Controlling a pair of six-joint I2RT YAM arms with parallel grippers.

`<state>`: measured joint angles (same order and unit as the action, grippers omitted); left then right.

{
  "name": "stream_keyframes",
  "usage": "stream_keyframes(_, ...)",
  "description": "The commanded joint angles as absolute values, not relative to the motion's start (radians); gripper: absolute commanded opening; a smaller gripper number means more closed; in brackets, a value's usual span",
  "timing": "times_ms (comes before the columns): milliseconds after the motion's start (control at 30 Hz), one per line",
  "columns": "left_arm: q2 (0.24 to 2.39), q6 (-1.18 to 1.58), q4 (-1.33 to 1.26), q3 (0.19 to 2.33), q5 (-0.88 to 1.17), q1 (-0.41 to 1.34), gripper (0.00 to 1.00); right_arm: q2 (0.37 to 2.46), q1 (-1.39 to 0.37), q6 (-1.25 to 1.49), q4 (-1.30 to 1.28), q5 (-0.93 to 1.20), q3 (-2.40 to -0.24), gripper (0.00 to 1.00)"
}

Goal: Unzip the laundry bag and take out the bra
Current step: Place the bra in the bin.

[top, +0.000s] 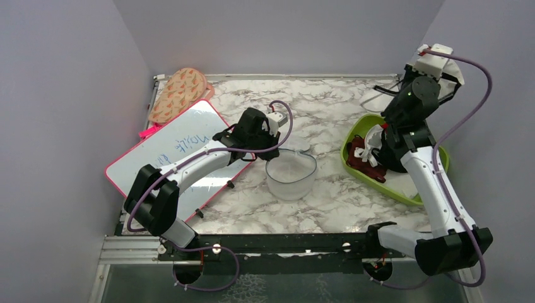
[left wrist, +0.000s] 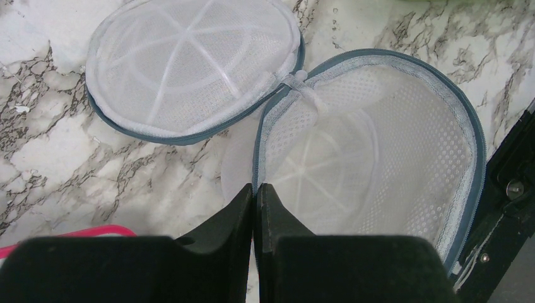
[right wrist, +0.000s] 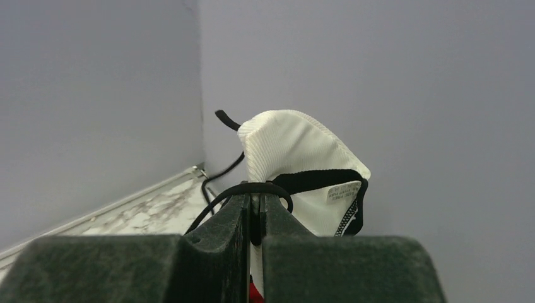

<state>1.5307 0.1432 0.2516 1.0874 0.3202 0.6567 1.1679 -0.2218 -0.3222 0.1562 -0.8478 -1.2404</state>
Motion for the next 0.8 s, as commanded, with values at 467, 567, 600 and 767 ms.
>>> stream_keyframes(467,1.520,0.151,0.223,1.084,0.344,0.661,0.00,1.206,-0.001,0.300,-0.029,-0.916,-0.872,0.01)
stream_keyframes(567,1.527,0.149,0.246,1.099,0.359,0.661,0.00,1.249,0.000,0.377,-0.067,-0.931,-0.842,0.01)
stream_keyframes(600,1.519,0.150,0.241,1.093,0.354,0.661,0.00,1.251,0.000,0.403,-0.073,-0.935,-0.816,0.01)
stream_keyframes(767,1.510,0.150,0.230,1.086,0.341,0.661,0.00,1.298,0.050,0.542,-0.085,-0.973,-0.688,0.03)
